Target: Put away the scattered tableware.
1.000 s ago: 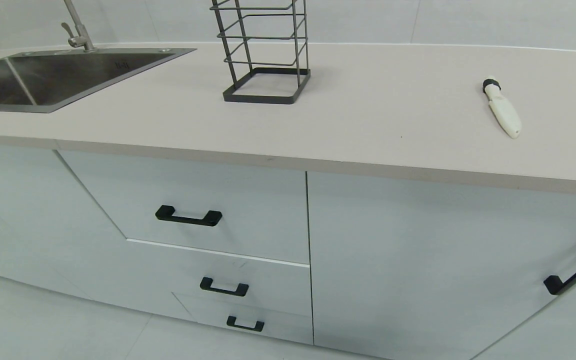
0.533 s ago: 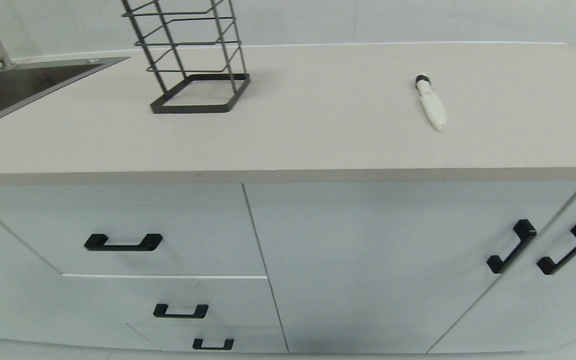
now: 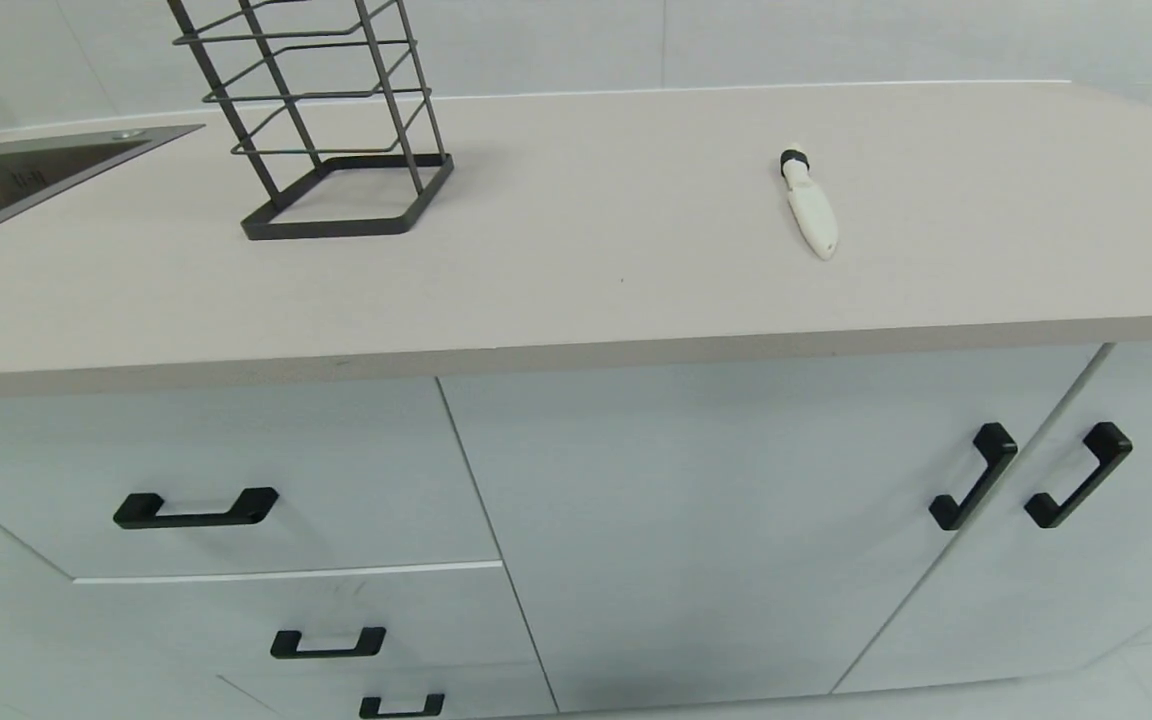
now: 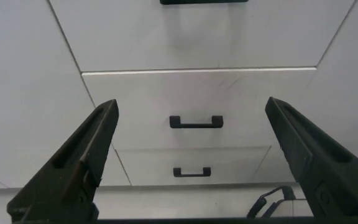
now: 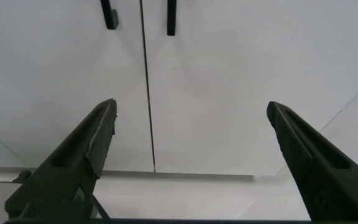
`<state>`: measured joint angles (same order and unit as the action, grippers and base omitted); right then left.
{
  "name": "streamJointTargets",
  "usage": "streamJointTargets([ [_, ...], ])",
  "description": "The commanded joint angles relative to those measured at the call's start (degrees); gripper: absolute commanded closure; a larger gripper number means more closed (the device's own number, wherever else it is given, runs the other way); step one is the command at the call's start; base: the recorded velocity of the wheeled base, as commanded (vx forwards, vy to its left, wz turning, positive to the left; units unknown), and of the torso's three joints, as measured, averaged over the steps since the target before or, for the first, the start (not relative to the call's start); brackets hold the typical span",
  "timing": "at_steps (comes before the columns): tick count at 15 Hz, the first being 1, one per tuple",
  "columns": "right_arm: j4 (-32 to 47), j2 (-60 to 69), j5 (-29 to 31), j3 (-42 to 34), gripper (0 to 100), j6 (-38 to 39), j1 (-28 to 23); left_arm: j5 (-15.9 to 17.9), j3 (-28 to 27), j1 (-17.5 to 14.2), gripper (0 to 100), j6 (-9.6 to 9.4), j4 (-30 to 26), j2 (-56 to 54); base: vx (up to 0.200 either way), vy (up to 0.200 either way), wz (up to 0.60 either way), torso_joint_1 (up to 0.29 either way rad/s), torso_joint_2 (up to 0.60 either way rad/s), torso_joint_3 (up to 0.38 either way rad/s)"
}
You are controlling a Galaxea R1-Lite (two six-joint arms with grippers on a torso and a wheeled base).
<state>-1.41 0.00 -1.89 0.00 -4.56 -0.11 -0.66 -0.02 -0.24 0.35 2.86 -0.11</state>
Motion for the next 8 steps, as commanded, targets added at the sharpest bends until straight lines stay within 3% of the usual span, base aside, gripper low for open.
streamJointTargets([
  [1, 0.0, 0.0, 0.0, 0.0, 0, 0.0, 0.0, 0.0, 0.0, 0.0, 0, 0.0, 0.0, 0.1, 0.0, 0.0, 0.0, 0.0, 0.0, 0.0],
  [8, 0.0, -0.1, 0.0, 0.0, 0, 0.2, 0.0, -0.1, 0.0, 0.0, 0, -0.18, 0.0, 0.1, 0.0, 0.0, 0.0, 0.0, 0.0, 0.0],
])
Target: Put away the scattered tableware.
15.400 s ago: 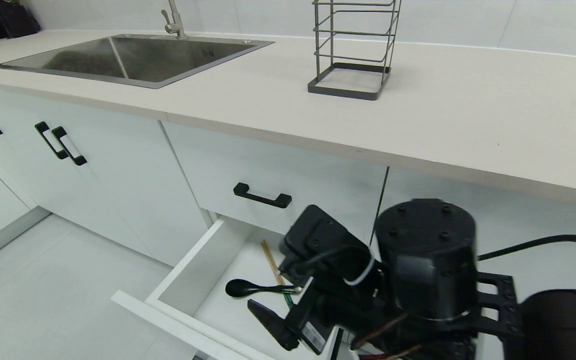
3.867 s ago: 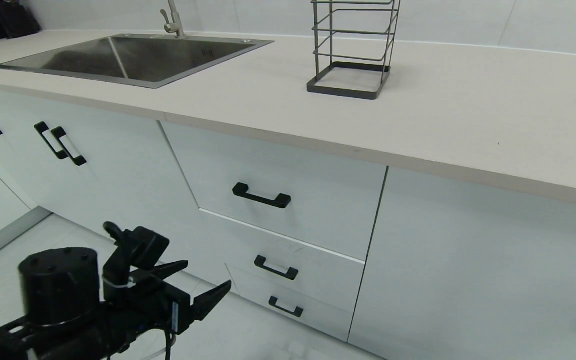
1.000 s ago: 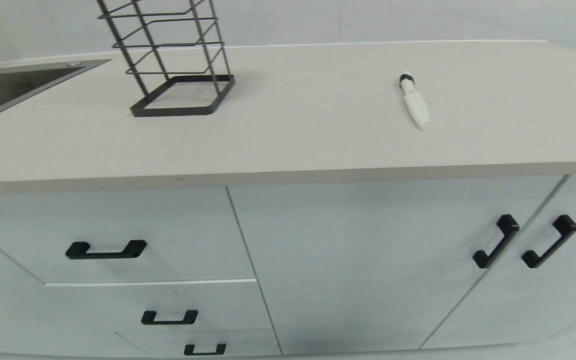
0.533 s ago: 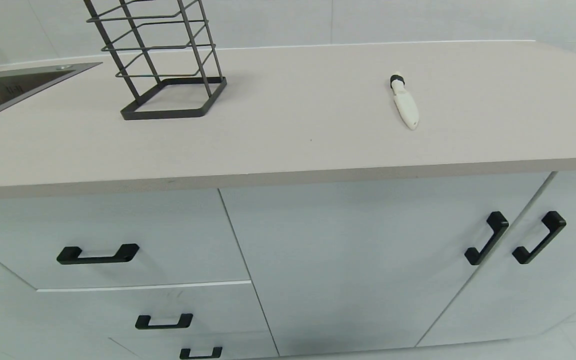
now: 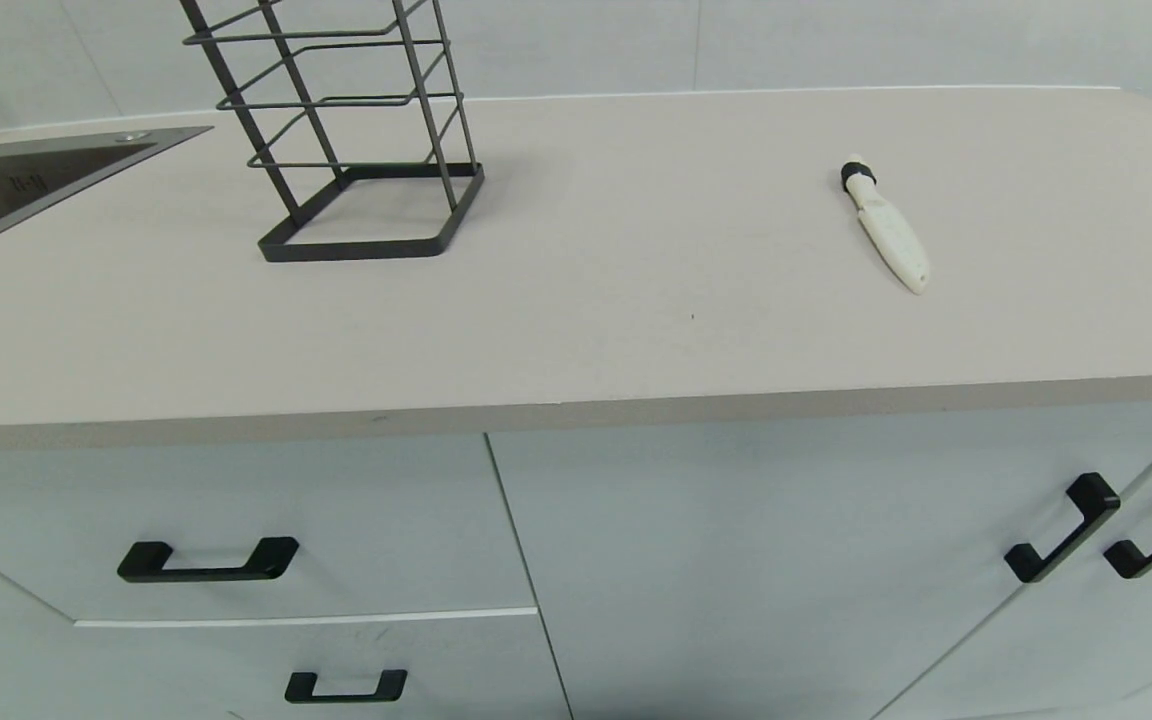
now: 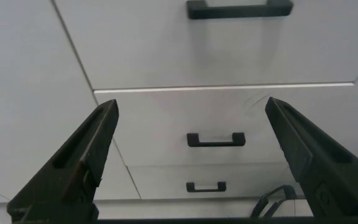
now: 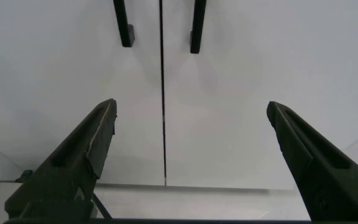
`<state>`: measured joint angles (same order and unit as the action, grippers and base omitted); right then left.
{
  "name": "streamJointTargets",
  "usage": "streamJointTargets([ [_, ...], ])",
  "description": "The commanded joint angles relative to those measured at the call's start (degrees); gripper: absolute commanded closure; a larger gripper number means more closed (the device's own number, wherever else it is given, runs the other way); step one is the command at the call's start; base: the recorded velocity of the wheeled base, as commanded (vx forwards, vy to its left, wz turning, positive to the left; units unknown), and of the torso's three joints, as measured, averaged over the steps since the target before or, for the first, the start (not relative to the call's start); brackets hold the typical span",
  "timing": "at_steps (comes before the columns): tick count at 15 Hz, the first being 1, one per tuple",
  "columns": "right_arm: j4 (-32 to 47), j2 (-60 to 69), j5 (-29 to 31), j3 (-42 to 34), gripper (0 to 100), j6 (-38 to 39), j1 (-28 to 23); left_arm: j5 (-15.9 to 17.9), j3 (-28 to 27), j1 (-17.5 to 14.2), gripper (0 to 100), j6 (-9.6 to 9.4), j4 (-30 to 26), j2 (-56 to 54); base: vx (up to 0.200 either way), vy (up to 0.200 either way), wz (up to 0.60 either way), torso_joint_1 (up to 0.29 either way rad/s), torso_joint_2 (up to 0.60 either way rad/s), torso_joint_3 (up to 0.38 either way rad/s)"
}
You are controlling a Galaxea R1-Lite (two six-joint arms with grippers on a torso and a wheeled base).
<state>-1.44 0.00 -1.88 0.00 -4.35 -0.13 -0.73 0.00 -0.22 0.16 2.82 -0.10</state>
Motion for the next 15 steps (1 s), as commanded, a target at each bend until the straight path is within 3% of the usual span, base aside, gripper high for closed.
streamJointTargets([
  [1, 0.0, -0.1, -0.1, 0.0, 0, 0.0, 0.0, -0.1, 0.0, 0.0, 0, 0.02, 0.1, 0.1, 0.0, 0.0, 0.0, 0.0, 0.0, 0.0],
  [8, -0.1, 0.0, 0.1, 0.0, 0, 3.0, 0.0, -0.8, 0.0, 0.0, 0, -2.09, -0.1, 0.1, 0.0, 0.0, 0.0, 0.018, -0.02, -0.005],
  [10, -0.3, -0.1, 2.3, 0.0, 0, 4.3, 0.0, -6.1, 0.0, 0.0, 0, -2.53, -0.1, 0.1, 0.0, 0.0, 0.0, 0.198, -0.08, -0.068],
  [11, -0.3, -0.1, 3.5, 0.0, 0, 4.3, 0.0, -9.1, 0.0, 0.0, 0, -4.73, 0.3, 0.1, 0.0, 0.0, 0.0, 0.242, -0.02, -0.124],
  [12, -0.3, -0.1, 3.5, 0.0, 0, 4.3, 0.0, -9.7, 0.0, 0.0, 0, -6.66, 0.4, 0.1, 0.0, 0.0, 0.0, 0.256, -0.15, -0.193],
  [14, -0.3, -0.1, 3.5, 0.0, 0, 4.3, 0.0, -7.7, -0.1, 0.0, 0, -6.84, 0.4, 0.1, 0.0, 0.0, 0.0, 0.264, -0.46, -0.237],
  [15, -0.3, -0.1, 3.5, 0.0, 0, 4.3, 0.0, -3.8, -0.1, 0.0, 0, -6.84, 0.4, 0.1, 0.0, 0.0, 0.0, 0.173, -0.71, -0.193],
])
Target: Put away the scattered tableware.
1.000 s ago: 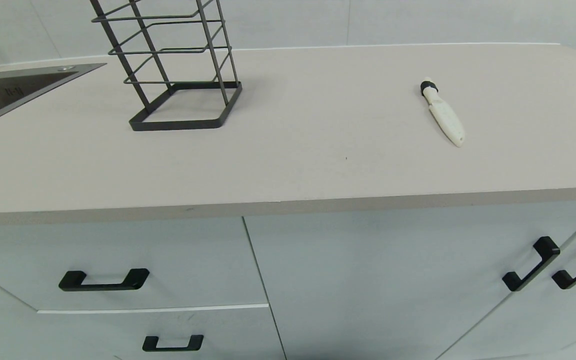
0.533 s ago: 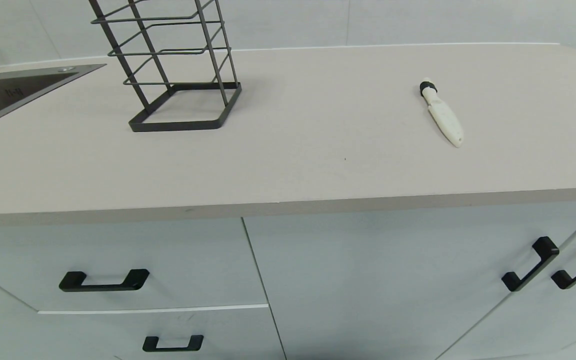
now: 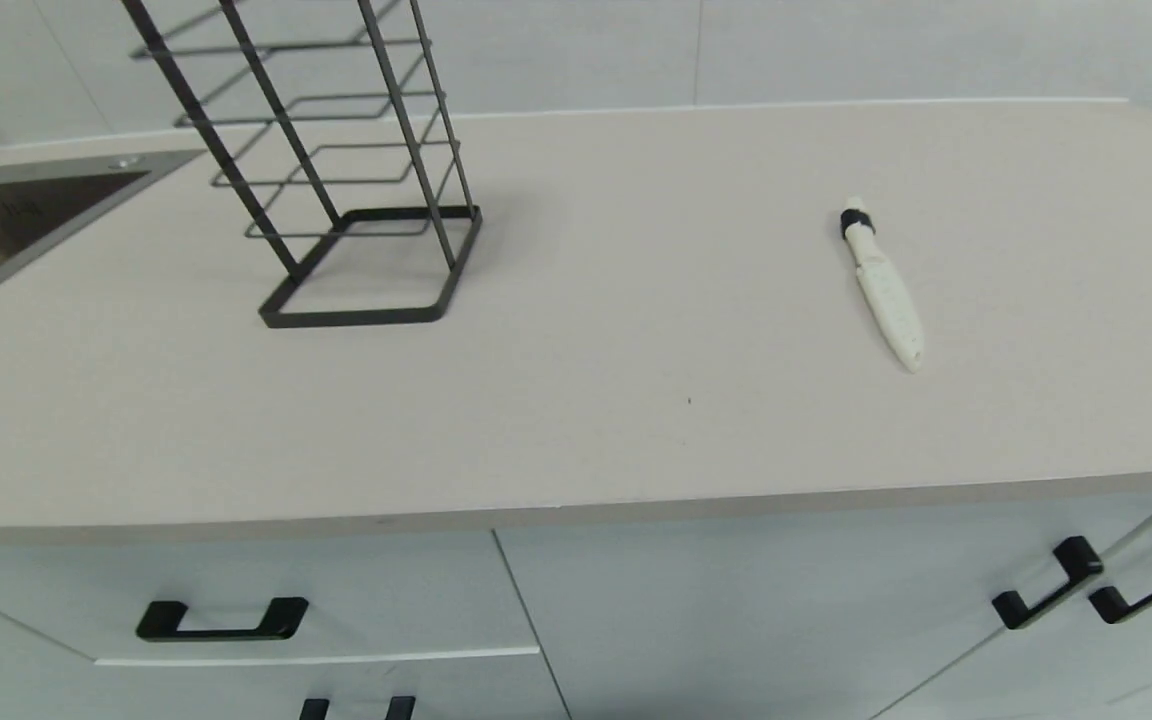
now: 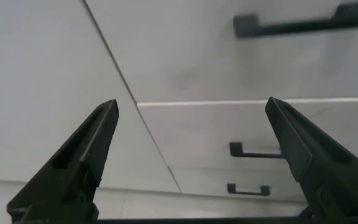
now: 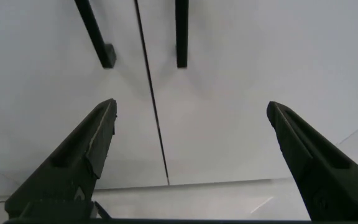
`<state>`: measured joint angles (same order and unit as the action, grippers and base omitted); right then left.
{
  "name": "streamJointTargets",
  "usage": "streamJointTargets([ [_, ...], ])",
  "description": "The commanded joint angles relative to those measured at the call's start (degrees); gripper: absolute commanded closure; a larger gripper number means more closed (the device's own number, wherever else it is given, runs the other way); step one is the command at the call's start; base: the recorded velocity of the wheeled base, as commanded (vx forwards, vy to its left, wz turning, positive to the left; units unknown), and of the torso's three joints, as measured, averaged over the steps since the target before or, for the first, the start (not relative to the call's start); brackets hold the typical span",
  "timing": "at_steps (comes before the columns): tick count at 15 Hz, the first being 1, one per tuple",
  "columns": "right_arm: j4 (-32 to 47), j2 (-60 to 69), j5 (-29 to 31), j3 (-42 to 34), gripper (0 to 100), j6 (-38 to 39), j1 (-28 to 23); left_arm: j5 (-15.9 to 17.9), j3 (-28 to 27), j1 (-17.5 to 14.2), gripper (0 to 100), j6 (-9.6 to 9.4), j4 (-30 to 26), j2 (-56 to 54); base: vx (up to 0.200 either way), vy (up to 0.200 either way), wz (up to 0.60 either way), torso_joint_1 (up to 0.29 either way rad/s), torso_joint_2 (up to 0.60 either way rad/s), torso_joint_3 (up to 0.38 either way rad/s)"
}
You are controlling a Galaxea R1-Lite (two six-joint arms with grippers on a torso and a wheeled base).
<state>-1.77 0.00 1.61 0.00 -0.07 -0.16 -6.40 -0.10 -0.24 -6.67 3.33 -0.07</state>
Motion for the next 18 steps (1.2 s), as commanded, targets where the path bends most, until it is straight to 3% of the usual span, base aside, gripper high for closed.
streamJointTargets([
  [1, 0.0, -0.1, 0.0, 0.0, 0, 0.0, 0.0, 5.0, -0.1, 0.0, 0, -0.01, -0.1, 0.1, 0.0, 0.0, 0.0, 0.134, -0.66, -0.124],
  [3, 0.0, -0.1, 0.0, 0.0, 0, 0.0, 0.0, 9.2, 0.1, 0.0, 0, -0.45, -1.6, 0.1, 0.0, 0.0, 0.0, 0.205, -0.51, -0.19],
  [5, 0.0, -0.1, 0.0, 0.0, 0, -0.1, 0.0, 10.3, 0.0, 0.2, 0, 0.43, -2.8, 0.1, 0.0, 0.0, 0.0, 0.242, -0.47, -0.205],
  [7, 0.0, -0.1, 0.0, 0.0, 0, 0.0, 0.1, 10.0, 0.0, 0.2, 0, 3.86, -2.9, 0.1, 0.0, 0.0, 0.0, 0.125, -0.47, -0.222],
  [8, 0.0, -0.1, 0.0, 0.0, 0, -0.1, 0.0, 9.7, 0.0, 0.2, 0, 4.3, -3.0, 0.1, 0.0, 0.0, 0.0, 0.095, -0.48, -0.212],
  [18, 0.0, 0.0, 0.0, 0.0, 0, -0.1, 0.0, 9.7, 0.0, 0.2, 0, 4.3, -3.0, 0.1, 0.0, 0.0, 0.0, 0.307, -0.51, -0.24],
])
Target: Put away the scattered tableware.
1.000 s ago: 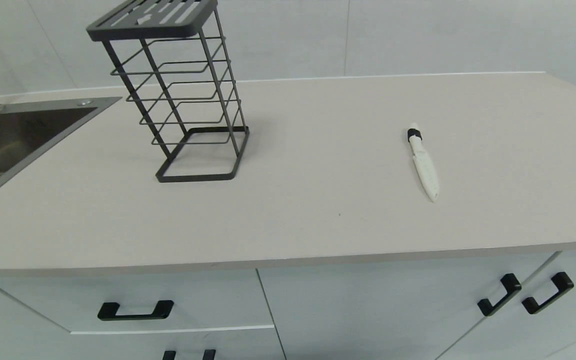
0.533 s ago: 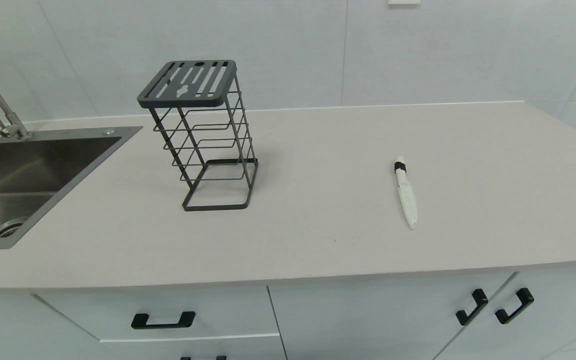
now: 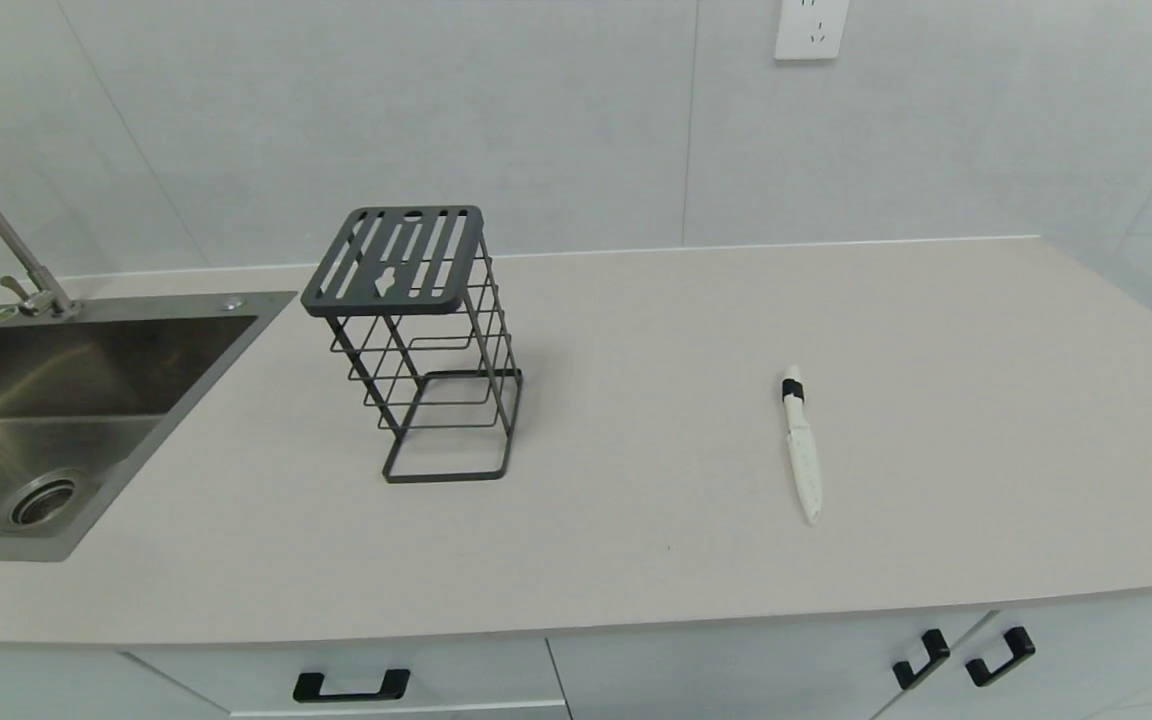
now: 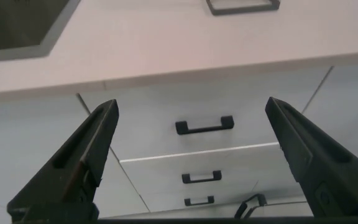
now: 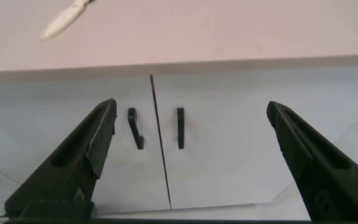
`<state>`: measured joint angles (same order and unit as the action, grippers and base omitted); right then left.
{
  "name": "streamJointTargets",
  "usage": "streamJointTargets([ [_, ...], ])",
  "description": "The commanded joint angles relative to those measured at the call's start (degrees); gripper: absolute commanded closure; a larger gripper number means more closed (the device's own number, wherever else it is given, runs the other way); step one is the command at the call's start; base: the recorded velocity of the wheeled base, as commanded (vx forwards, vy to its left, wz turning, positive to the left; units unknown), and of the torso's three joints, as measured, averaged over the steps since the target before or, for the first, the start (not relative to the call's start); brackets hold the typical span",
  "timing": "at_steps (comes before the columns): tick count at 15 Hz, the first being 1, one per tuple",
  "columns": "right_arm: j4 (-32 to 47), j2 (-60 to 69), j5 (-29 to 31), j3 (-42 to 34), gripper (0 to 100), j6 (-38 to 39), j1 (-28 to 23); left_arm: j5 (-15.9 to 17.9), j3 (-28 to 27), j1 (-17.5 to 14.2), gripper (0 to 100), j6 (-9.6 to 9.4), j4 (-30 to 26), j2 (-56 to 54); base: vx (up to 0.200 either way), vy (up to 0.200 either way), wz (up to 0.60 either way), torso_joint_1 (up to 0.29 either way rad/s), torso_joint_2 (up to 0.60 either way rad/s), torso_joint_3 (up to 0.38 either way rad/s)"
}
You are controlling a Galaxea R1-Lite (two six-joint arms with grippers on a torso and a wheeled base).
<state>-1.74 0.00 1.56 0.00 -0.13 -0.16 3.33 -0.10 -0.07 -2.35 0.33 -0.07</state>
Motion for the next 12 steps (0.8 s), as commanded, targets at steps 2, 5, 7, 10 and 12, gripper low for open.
streamJointTargets([
  [2, 0.0, -0.1, 0.0, 0.0, 0, 0.0, 0.0, 0.0, 0.0, 0.0, 0, -0.02, 0.0, 0.1, 0.0, 0.0, 0.0, 0.281, -0.54, -0.271],
  [5, 0.0, -0.1, 0.0, 0.0, 0, 0.0, 0.0, 0.0, 0.0, 0.0, 0, -0.02, 0.0, 0.1, 0.0, 0.0, 0.0, 0.295, -0.57, -0.266],
  [7, 0.0, -0.1, 0.0, 0.0, 0, -0.1, 0.0, 0.0, 0.0, 0.0, 0, -0.02, 0.0, 0.1, 0.0, 0.0, 0.0, 0.3, -0.59, -0.286],
  [10, 0.0, -0.1, -0.1, 0.0, 0, -0.4, 0.1, 0.0, 0.0, 0.0, 0, -0.02, 0.0, 0.1, 0.0, 0.0, 0.0, 0.299, -0.59, -0.279],
  [12, 0.0, -0.1, -0.1, 0.0, 0, -0.4, 0.0, 0.0, 0.0, 0.0, 0, -0.02, 0.0, 0.1, 0.0, 0.0, 0.0, 0.222, -0.42, -0.202],
])
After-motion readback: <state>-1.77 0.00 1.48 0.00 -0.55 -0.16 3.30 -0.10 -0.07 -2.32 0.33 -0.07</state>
